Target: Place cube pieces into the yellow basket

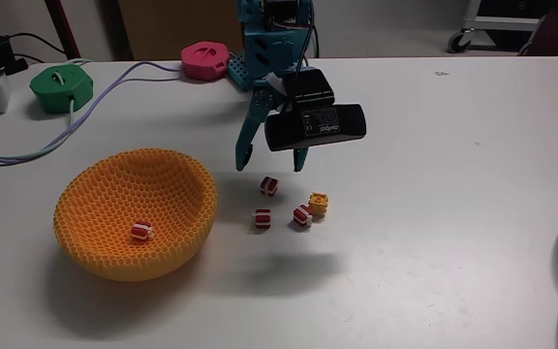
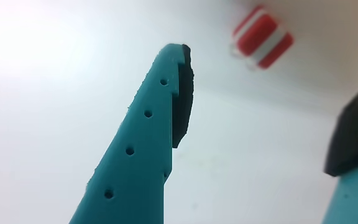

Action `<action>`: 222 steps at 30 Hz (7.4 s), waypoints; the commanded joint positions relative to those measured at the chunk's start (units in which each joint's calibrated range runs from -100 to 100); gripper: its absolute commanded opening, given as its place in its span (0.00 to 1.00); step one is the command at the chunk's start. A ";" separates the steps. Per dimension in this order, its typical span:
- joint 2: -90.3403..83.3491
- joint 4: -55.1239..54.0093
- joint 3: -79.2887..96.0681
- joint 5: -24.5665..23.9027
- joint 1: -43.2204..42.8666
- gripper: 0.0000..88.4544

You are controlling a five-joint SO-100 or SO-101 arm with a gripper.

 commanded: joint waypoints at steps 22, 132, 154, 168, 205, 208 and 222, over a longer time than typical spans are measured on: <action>4.63 -10.05 -0.13 1.95 3.07 0.02; -3.14 -22.12 -7.06 2.59 -1.59 0.55; 25.08 -52.01 -2.92 -2.05 -5.79 0.47; 32.18 -53.14 -11.10 -0.83 -1.68 0.34; 1.41 -27.94 -14.86 19.58 17.89 0.52; -1.62 -25.34 -13.90 10.60 10.71 0.45; 3.96 -42.54 9.50 -2.69 -2.15 0.47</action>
